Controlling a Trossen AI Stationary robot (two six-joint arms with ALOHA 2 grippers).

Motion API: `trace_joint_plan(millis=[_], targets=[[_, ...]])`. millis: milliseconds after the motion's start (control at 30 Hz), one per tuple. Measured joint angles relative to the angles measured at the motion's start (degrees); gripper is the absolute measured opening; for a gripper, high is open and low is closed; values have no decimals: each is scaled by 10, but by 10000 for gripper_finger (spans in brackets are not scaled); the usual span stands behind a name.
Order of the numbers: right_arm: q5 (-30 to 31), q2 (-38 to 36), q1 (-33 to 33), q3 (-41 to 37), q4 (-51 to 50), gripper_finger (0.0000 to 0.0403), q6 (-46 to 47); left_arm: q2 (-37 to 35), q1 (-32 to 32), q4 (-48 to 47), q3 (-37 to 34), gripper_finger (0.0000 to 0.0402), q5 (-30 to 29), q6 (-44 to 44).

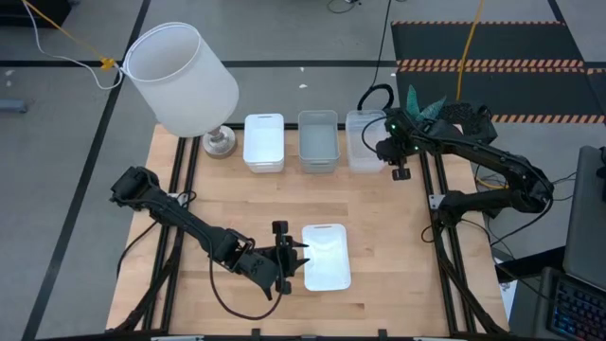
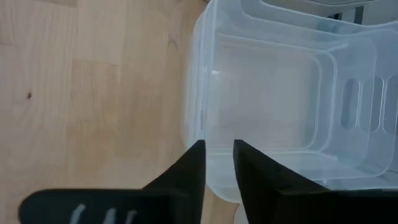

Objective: Stack baskets by color
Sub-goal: Stack the transparent bin on the top right stacked transparent bins, then stack the white bin on the top left stacked white bins

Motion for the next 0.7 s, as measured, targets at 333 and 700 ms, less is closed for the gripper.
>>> trace_joint_plan(millis=[333, 700], targets=[[3, -11, 8, 0, 13, 139, 46, 0, 0, 0, 0, 168, 0, 0], [122, -78, 102, 0, 13, 154, 188, 0, -4, 14, 0, 168, 35, -7]])
